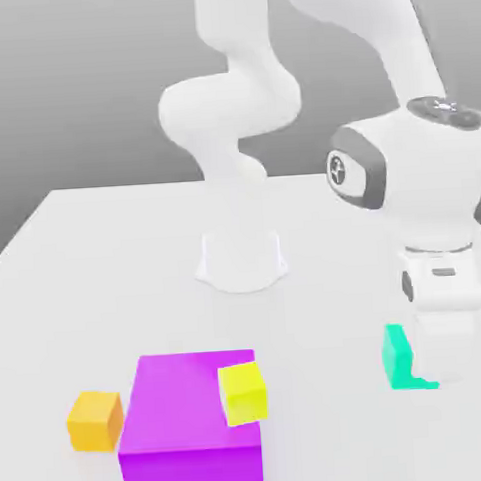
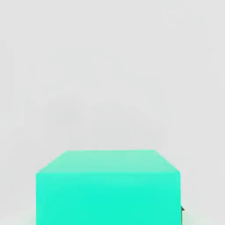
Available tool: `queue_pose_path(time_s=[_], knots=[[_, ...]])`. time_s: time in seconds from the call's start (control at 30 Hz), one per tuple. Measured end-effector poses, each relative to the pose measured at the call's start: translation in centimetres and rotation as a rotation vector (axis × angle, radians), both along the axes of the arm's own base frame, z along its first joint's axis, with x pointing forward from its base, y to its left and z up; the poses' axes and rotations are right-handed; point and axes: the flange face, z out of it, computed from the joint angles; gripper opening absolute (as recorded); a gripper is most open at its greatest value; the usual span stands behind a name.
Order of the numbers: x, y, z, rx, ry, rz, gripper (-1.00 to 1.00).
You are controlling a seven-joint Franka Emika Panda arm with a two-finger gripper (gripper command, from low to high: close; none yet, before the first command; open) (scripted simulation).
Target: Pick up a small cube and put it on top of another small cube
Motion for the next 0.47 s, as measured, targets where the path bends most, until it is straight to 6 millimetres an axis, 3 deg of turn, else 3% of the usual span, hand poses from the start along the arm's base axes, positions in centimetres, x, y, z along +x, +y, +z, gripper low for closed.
queue_pose_path(time_s=[0.03, 0.17, 0.23, 0.33, 0.37, 0.47], knots=[[0.5, -2.7, 1.2, 0.0, 0.0, -0.039, -1.0], [0.4, -10.3, 5.4, 0.008, 0.009, -0.12, -1.0], [0.3, -11.8, 4.5, 0.015, 0.012, -0.137, -1.0], [0.2, -12.3, 1.0, 0.015, 0.013, -0.143, -1.0], [0.2, -12.4, 0.2, 0.013, 0.012, -0.145, 1.0], [0.2, -12.4, 0.2, 0.013, 0.012, -0.145, 1.0]])
